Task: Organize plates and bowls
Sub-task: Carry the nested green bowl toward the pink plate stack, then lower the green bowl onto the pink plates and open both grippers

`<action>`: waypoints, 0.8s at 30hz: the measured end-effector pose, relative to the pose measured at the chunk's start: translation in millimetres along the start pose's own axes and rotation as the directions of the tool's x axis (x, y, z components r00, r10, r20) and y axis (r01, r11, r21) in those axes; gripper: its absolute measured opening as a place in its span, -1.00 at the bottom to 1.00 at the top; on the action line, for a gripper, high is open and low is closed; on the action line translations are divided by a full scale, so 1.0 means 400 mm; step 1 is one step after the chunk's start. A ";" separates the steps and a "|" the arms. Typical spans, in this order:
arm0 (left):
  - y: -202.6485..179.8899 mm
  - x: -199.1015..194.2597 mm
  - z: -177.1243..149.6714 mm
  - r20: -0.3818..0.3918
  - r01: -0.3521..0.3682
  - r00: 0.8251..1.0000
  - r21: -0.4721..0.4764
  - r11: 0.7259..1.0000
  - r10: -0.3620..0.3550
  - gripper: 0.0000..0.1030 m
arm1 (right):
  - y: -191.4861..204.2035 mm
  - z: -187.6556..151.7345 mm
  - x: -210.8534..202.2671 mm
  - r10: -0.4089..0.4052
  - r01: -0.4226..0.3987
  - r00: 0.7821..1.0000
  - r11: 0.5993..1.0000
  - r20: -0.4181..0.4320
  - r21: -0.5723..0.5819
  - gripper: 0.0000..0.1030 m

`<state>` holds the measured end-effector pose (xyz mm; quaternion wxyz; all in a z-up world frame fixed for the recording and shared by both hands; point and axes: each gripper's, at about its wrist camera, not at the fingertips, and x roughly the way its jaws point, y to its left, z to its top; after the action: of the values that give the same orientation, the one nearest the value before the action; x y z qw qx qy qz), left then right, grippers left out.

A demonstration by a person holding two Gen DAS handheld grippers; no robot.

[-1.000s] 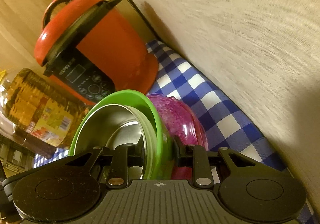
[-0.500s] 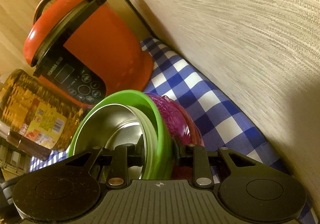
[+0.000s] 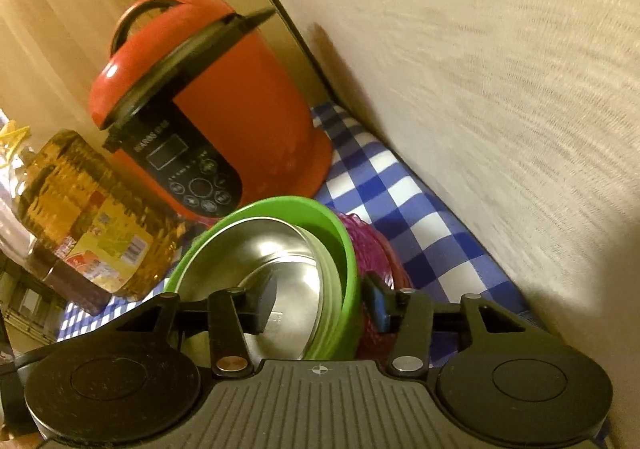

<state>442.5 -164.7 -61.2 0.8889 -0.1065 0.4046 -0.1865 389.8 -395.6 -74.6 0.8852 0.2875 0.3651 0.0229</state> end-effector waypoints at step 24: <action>-0.039 -0.253 -0.098 0.076 -0.101 0.993 0.078 0.992 0.095 0.39 | 0.053 -0.081 -0.211 -0.048 0.047 0.999 0.998 -0.023 -0.044 0.02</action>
<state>347.8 -138.0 -12.6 0.9147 -0.0571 0.3689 -0.1551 310.1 -383.0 -28.7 0.8870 0.2592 0.3820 0.0135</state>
